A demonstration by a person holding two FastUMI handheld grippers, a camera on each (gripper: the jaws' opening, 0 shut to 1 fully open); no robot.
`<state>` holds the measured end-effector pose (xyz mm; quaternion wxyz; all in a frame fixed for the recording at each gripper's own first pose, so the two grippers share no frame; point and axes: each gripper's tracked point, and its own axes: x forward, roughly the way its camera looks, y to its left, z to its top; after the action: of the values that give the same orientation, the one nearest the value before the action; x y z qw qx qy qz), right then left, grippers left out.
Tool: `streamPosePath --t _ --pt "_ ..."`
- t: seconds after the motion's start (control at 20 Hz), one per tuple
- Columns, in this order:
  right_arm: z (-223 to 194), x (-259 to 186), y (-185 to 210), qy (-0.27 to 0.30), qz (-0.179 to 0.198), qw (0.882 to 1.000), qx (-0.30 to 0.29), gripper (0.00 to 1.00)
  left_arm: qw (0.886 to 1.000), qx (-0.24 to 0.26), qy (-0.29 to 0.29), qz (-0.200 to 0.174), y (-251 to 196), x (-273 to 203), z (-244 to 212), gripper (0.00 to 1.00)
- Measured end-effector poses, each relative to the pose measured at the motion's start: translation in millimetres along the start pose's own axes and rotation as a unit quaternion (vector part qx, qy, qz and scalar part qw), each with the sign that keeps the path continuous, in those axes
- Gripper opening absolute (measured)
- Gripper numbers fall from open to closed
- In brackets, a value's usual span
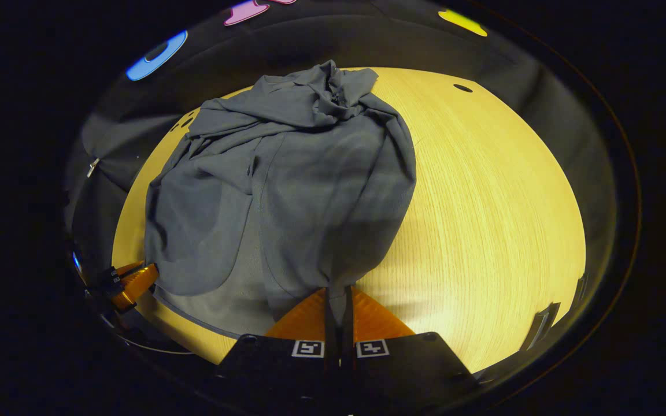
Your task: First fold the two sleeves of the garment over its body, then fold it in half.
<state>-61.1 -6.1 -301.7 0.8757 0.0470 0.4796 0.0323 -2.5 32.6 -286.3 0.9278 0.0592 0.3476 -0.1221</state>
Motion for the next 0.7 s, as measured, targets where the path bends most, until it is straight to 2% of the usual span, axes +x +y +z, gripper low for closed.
streamPosePath --t 0.05,0.1,0.2,0.7 --pt "1.3 -0.5 0.2 0.0 0.002 1.0 0.005 0.06 1.0 -0.012 0.003 -0.002 1.7 -0.7 0.3 0.06" --pt "0.5 -0.7 0.1 0.003 0.004 1.0 0.009 0.14 1.0 -0.022 0.004 -0.001 2.1 -1.7 1.7 0.06" --pt "4.1 -4.8 0.8 0.004 0.013 1.0 0.016 0.05 0.999 -0.037 0.005 0.002 2.8 -6.9 7.3 0.06" --pt "32.0 -34.5 5.7 -0.004 0.054 0.999 0.01 0.05 0.997 -0.073 -0.036 0.0 -13.7 -37.0 72.6 0.05"
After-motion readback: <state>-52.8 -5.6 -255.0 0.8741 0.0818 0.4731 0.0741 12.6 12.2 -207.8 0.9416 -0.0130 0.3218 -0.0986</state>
